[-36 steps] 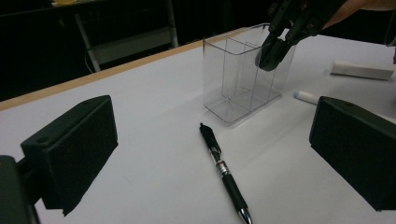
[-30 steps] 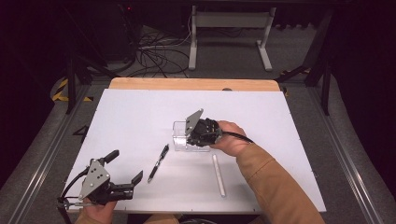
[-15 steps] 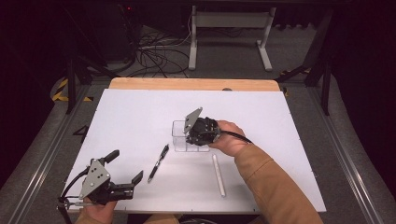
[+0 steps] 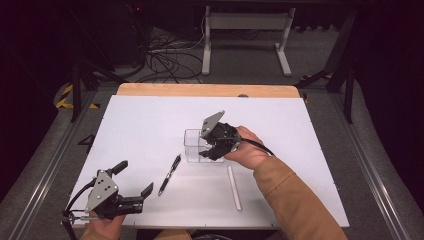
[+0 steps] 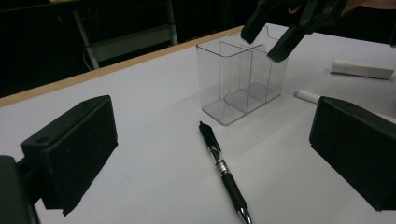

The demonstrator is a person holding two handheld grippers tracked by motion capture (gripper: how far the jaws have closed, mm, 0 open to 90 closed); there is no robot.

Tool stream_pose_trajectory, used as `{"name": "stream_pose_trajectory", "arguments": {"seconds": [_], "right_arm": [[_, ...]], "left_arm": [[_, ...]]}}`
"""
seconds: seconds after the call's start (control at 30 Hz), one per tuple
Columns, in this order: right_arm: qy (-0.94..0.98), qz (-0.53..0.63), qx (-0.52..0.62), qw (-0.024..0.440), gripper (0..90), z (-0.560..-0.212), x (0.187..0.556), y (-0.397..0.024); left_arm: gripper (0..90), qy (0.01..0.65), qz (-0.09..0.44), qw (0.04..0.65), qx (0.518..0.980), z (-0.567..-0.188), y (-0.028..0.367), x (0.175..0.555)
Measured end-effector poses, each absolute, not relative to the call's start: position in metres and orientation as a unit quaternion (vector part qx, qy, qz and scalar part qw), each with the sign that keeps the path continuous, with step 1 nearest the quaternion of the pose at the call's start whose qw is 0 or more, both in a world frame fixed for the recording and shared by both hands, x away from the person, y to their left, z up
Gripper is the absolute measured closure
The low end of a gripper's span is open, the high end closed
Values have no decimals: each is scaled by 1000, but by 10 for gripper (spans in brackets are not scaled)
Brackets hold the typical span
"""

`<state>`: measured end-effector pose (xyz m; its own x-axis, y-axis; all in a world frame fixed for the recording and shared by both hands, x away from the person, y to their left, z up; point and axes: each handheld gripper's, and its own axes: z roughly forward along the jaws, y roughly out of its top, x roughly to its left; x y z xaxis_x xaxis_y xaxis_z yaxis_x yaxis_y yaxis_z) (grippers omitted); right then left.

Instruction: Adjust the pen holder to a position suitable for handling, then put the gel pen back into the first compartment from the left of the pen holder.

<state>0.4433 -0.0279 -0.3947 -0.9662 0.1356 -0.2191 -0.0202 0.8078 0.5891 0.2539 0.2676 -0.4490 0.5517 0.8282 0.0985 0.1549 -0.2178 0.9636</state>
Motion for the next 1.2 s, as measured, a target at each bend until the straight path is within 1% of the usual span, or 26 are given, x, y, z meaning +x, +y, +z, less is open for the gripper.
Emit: {"name": "stream_pose_trajectory", "arguments": {"seconds": [0.03, 0.07, 0.1, 0.2, 0.23, 0.27, 0.37, 0.47, 0.5, 0.6, 0.97, 1.1, 1.2], "right_arm": [[935, 327, 41, 133, 295, -386, 439, -35], [929, 341, 49, 135, 267, -381, 436, -39], [929, 341, 49, 135, 267, -381, 436, -39], [907, 387, 65, 155, 166, -367, 425, -54], [907, 387, 65, 155, 166, -367, 425, -54], [898, 401, 75, 164, 132, -363, 422, -60], [891, 413, 84, 170, 119, -360, 419, -66], [883, 427, 93, 174, 83, -357, 417, -73], [878, 431, 101, 183, 72, -356, 415, -76], [868, 444, 117, 191, 34, -355, 411, -86], [838, 488, 139, 202, 31, -358, 390, -123], [828, 502, 147, 202, 15, -360, 383, -133], [822, 512, 150, 202, 0, -363, 378, -139]], "left_arm": [[16, 346, 323, 521, 710, -449, 268, 254], [14, 348, 320, 522, 710, -449, 267, 254], [14, 348, 320, 521, 711, -449, 267, 255], [12, 348, 318, 521, 712, -449, 267, 256], [12, 348, 317, 521, 712, -449, 266, 256], [10, 348, 317, 521, 713, -449, 266, 257], [9, 346, 317, 520, 714, -448, 264, 257], [7, 346, 313, 521, 715, -448, 265, 257], [5, 347, 310, 523, 714, -448, 264, 258], [3, 347, 306, 522, 716, -448, 264, 260], [1, 341, 293, 527, 722, -444, 262, 265], [1, 338, 296, 512, 732, -442, 259, 266], [1, 332, 294, 514, 735, -440, 259, 267]]}}
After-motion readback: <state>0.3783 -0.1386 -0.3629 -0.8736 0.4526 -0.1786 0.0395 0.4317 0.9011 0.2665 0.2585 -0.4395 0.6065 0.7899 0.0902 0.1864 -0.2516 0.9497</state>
